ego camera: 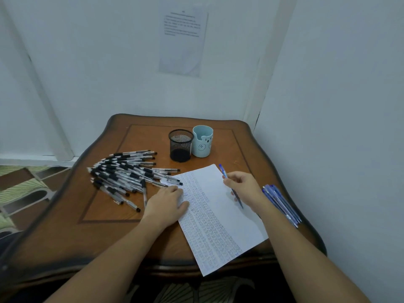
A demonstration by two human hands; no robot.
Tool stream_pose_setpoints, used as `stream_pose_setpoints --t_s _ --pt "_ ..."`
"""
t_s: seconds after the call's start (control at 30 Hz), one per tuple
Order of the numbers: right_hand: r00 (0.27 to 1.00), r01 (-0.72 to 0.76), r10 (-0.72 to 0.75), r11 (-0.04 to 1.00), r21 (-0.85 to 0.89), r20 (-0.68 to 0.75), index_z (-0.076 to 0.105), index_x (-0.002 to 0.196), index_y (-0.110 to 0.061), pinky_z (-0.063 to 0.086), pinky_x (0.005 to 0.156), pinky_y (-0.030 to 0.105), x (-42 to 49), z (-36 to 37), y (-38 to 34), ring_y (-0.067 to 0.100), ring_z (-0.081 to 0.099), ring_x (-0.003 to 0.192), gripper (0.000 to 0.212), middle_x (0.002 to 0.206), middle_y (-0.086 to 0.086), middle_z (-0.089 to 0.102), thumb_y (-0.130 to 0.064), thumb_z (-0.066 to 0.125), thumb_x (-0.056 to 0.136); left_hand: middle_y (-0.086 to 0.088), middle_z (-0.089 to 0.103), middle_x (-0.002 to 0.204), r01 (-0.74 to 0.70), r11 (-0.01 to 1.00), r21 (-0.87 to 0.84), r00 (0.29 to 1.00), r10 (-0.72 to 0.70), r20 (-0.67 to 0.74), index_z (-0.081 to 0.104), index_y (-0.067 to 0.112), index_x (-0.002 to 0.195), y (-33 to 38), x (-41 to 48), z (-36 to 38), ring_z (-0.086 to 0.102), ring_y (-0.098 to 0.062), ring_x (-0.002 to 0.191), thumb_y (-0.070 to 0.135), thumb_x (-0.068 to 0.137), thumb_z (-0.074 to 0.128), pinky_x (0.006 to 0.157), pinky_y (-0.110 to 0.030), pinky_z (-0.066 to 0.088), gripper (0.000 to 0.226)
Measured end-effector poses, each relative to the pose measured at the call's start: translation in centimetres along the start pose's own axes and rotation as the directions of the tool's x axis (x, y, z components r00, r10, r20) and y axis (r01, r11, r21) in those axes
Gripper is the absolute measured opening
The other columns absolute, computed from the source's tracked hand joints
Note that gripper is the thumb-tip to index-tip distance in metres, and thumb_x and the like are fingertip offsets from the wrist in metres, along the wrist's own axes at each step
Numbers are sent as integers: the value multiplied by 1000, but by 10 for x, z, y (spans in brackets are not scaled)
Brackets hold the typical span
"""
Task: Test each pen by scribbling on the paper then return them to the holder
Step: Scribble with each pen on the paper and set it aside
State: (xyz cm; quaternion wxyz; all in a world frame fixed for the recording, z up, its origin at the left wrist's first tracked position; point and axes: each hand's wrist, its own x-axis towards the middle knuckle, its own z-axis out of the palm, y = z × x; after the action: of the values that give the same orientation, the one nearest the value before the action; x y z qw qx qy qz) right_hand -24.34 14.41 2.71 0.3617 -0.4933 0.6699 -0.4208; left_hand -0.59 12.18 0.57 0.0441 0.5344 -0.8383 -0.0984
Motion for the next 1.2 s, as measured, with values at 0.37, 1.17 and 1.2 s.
stream_pose_setpoints --t_s 0.37,1.17,1.2 --pt "945 -169 99 964 -205 -311 67 119 -5 50 97 41 1 -107 39 26 64 99 29 107 9 67 -8 70 90 -5 1 163 14 999 -43 979 -5 204 8 19 155 -2 -13 4 4 -21 149 104 32 -3 119 -37 8 150" --pt "931 -167 -75 782 -601 -356 69 119 -2 48 92 42 -12 -117 57 33 61 104 28 116 21 65 -14 56 97 -5 -3 163 -23 995 -92 999 26 32 5 16 156 -9 -44 23 -3 -19 149 99 45 -12 118 -32 -1 140" --pt "930 -97 -179 724 -683 -322 69 118 -3 49 91 43 -10 -110 53 34 60 104 28 115 21 64 -14 56 96 -4 -2 163 -24 995 -97 999 27 30 6 17 156 -10 -44 23 -2 -18 149 99 46 -11 118 -31 0 139"
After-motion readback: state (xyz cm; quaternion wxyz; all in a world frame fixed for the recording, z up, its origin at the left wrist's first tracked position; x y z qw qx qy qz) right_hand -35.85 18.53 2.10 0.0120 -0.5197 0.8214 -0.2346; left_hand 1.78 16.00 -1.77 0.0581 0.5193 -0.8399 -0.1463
